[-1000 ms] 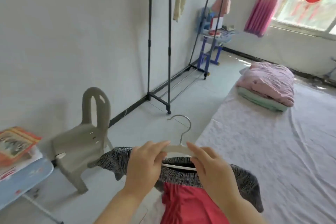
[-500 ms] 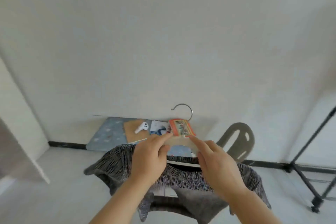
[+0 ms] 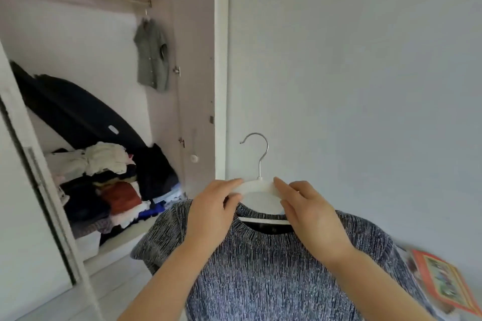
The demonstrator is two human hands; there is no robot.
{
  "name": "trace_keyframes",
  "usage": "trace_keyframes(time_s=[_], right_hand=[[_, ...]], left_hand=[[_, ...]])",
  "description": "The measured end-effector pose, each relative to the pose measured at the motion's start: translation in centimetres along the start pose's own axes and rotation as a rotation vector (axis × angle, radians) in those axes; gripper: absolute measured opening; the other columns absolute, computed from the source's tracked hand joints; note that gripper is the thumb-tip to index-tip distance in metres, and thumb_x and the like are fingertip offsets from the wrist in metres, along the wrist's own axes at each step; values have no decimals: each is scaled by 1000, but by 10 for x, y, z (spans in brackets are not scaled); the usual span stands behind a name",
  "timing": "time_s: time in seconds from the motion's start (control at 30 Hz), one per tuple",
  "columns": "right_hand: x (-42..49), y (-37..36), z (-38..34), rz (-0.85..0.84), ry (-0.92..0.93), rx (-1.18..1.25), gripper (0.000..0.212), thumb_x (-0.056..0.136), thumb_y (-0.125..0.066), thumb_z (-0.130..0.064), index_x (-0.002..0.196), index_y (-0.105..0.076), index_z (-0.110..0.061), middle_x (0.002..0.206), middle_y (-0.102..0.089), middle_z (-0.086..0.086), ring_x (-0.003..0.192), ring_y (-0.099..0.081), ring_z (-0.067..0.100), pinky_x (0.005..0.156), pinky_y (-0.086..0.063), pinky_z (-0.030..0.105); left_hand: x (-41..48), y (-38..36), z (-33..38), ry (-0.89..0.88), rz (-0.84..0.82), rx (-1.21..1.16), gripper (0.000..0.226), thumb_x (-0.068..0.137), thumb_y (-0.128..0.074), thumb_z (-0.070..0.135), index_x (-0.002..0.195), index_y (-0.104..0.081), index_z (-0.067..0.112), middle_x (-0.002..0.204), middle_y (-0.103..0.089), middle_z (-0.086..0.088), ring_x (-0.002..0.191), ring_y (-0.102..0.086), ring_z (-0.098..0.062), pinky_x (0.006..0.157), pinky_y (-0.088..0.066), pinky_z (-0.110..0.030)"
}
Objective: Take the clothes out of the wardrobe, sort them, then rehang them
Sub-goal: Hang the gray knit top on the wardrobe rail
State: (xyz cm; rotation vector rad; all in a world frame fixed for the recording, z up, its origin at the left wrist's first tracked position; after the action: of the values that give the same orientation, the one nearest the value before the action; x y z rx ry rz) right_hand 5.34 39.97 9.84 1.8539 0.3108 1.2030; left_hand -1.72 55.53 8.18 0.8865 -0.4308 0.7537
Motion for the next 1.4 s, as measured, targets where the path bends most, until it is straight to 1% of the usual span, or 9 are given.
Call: trace_keyframes(time_s=[0.13, 0.23, 0.33, 0.47, 0.73, 0.87, 1.07, 1.27, 1.4], right_hand=[[56, -36, -60, -25, 62, 95, 49, 71, -74, 2, 116, -63, -13, 95, -63, 8, 57, -61, 20, 45, -48, 23], [93, -61, -91, -4, 62, 185, 40, 87, -58, -7, 125, -57, -20, 110, -57, 4, 76, -62, 24, 62, -50, 30], [126, -88, -114, 4, 97, 221, 39, 94, -49, -13, 131, -50, -23, 117, -52, 0, 87, -58, 21, 71, -42, 23], [170, -123, -132, -24, 143, 243, 39, 93, -49, -13, 131, -51, -23, 115, -51, -1, 86, -56, 18, 71, -35, 18], [276, -200, -130, -15, 233, 291, 39, 92, -51, -11, 130, -53, -20, 115, -55, 3, 92, -58, 23, 77, -45, 27], [342, -244, -118, 6, 283, 308, 40, 90, -54, -10, 129, -54, -19, 112, -57, 5, 91, -60, 25, 76, -49, 32], [448, -298, -115, -3, 359, 317, 40, 92, -51, -13, 131, -52, -22, 115, -56, 4, 91, -60, 25, 74, -49, 33], [530, -351, -125, 4, 382, 369, 39, 89, -54, -9, 127, -56, -20, 109, -58, 8, 84, -61, 29, 71, -52, 37], [586, -398, -139, 9, 386, 362, 38, 87, -56, -7, 124, -58, -17, 107, -59, 10, 85, -61, 32, 71, -54, 40]], left_hand=[[21, 60, -58, 33, 49, 28, 34, 87, -62, 17, 120, -62, 23, 93, -56, 16, 84, -51, 0, 77, -38, -14], [41, 90, -98, 24, 70, 85, 34, 88, -61, 15, 121, -61, 22, 101, -62, 8, 84, -52, -2, 76, -37, -13], [62, 112, -134, 25, 83, 124, 35, 88, -60, 13, 122, -61, 19, 104, -64, 3, 86, -55, -6, 76, -36, -14], [94, 125, -175, 57, 83, 162, 35, 90, -58, 16, 125, -58, 22, 108, -62, 5, 87, -50, -2, 74, -33, -12], [180, 117, -262, 102, 131, 237, 35, 91, -56, 18, 126, -57, 23, 115, -60, 6, 93, -52, -5, 79, -35, -14], [236, 107, -304, 126, 166, 265, 35, 91, -55, 19, 125, -57, 25, 115, -61, 7, 96, -53, -5, 82, -42, -21], [320, 108, -359, 179, 213, 351, 37, 93, -52, 16, 129, -53, 25, 120, -58, 6, 99, -52, -4, 79, -32, -10], [387, 118, -418, 213, 234, 425, 37, 93, -51, 15, 129, -53, 25, 119, -58, 4, 105, -55, -13, 88, -44, -26], [432, 125, -477, 233, 248, 426, 36, 93, -51, 16, 128, -54, 27, 120, -57, 5, 103, -56, -13, 87, -47, -28]])
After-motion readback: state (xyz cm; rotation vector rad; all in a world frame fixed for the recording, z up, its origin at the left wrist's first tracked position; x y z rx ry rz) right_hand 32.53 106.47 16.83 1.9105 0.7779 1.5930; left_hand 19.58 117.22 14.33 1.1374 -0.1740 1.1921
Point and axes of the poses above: each hand's wrist, its own x-axis towards the middle knuckle, its own y-axis out of the back of the hand, z = x × y, the point moved 8 cm from there along x, towards the middle knuckle
